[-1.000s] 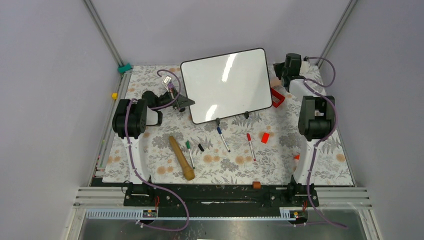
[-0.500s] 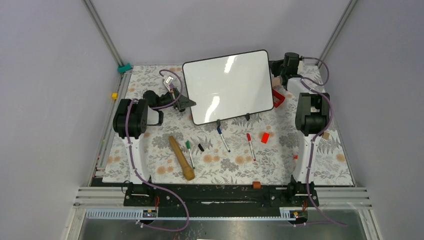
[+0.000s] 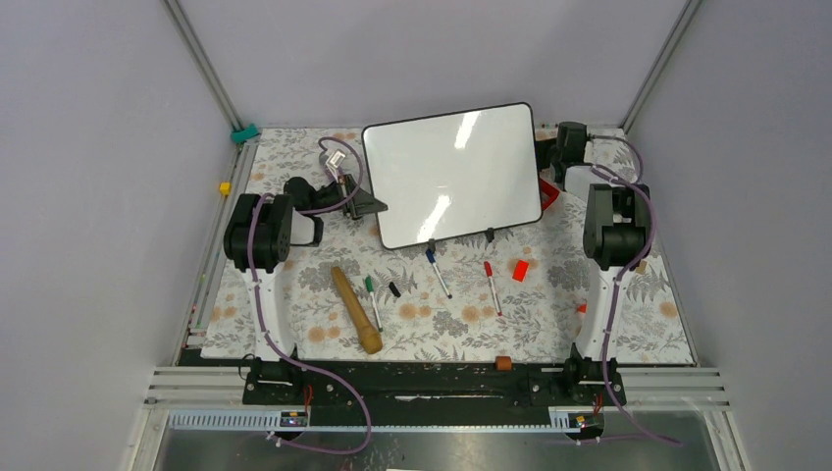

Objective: Write a sentence on the whiteboard
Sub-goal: Move the whiteboard to the center of the board.

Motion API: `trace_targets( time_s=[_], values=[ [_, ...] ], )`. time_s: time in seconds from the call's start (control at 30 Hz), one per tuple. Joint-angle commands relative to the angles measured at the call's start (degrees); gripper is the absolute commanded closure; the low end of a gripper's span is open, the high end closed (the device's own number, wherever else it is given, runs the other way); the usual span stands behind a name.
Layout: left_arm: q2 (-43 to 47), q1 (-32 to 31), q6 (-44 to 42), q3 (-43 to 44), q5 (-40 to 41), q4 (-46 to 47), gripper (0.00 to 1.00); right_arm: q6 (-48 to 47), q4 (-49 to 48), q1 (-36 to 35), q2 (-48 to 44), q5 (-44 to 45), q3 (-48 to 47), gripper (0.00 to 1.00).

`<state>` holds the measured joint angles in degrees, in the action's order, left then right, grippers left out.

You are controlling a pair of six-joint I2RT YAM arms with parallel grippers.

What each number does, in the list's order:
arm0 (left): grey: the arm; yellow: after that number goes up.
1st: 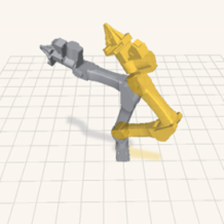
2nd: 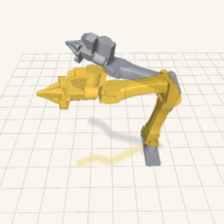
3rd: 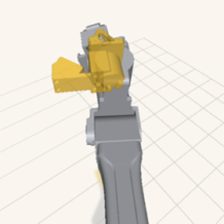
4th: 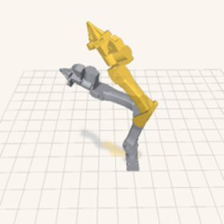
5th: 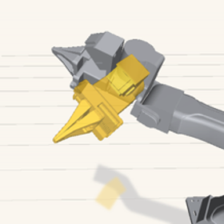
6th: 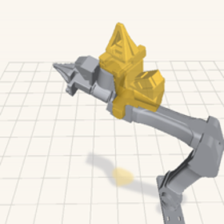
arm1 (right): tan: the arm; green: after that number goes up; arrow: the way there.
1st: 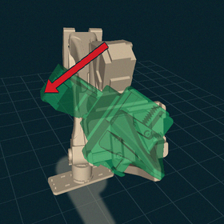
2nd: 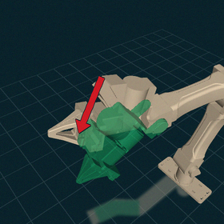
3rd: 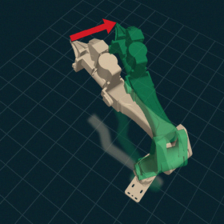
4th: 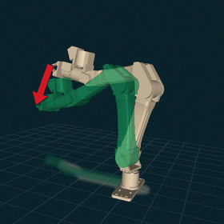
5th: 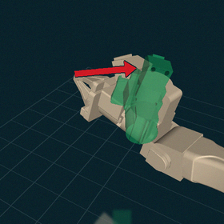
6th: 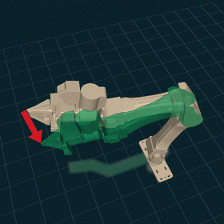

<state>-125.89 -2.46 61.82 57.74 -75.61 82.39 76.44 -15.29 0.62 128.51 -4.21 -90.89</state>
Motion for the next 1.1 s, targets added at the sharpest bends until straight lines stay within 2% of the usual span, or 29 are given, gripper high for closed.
trace_targets(
  time_s=[0.0, 0.33, 0.6, 0.83, 1.07],
  values=[
    [1.3, -2.9, 0.3, -0.4, -8.6, 2.2, 1.00, 1.2, -1.9, -2.1, -8.4, -3.8, 6.0, 1.00],
    [2.5, -3.5, -0.7, -2.3, -9.8, 2.1, 1.00, 2.3, -9.4, -2.8, -18.4, 0.8, 22.2, 1.00],
    [4.4, -3.9, -2.0, -5.6, -9.5, 2.1, 1.00, 2.7, -15.2, -2.8, -23.4, 1.6, 31.4, 1.00],
    [5.8, -5.2, -2.7, -8.1, -9.7, 2.1, 1.00, 1.2, -16.5, -2.8, -28.7, 3.9, 38.5, 1.00],
    [8.9, -6.0, -3.9, -13.7, -8.6, 2.1, 1.00, 0.7, -20.5, -2.7, -33.9, 7.6, 46.4, 1.00]
  ],
)
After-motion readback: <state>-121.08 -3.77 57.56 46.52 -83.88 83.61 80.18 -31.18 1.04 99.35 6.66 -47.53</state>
